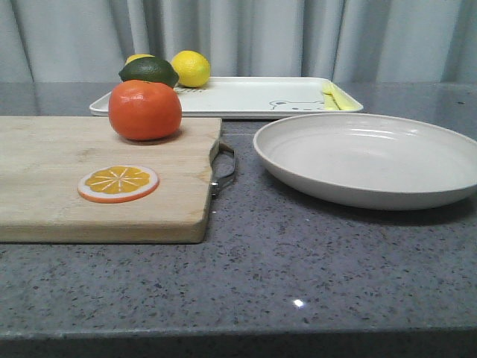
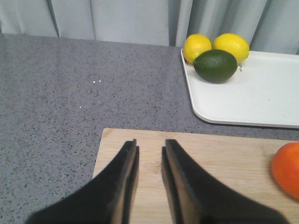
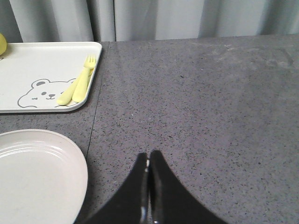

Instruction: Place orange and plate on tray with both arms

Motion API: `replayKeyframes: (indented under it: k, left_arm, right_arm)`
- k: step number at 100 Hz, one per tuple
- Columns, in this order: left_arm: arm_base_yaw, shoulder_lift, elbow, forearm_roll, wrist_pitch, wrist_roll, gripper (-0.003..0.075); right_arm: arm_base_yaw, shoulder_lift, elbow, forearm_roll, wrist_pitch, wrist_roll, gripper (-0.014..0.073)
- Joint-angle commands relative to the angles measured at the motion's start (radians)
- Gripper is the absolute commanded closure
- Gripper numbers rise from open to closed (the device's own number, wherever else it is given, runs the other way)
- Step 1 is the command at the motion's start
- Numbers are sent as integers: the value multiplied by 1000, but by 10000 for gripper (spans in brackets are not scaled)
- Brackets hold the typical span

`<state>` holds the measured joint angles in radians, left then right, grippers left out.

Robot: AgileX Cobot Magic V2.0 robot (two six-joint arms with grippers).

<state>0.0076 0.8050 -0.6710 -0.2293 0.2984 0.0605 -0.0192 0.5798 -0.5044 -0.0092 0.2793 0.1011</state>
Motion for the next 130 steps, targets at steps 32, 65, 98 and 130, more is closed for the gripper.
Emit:
replayKeyframes:
  k: [32, 65, 98, 130]
  left_arm:
    - [-148, 190, -177, -3, -19, 38, 169]
    - [-338, 401, -366, -47, 68, 36, 172]
    - [-425, 667, -639, -92, 309, 36, 172]
    - [-425, 811, -784, -97, 458, 36, 172]
  right_arm:
    - [-4, 8, -37, 1, -80, -7, 652]
    - [-4, 8, -37, 1, -80, -7, 652]
    - [-4, 8, -37, 1, -81, -7, 652]
    - [-4, 8, -37, 1, -81, -7, 652]
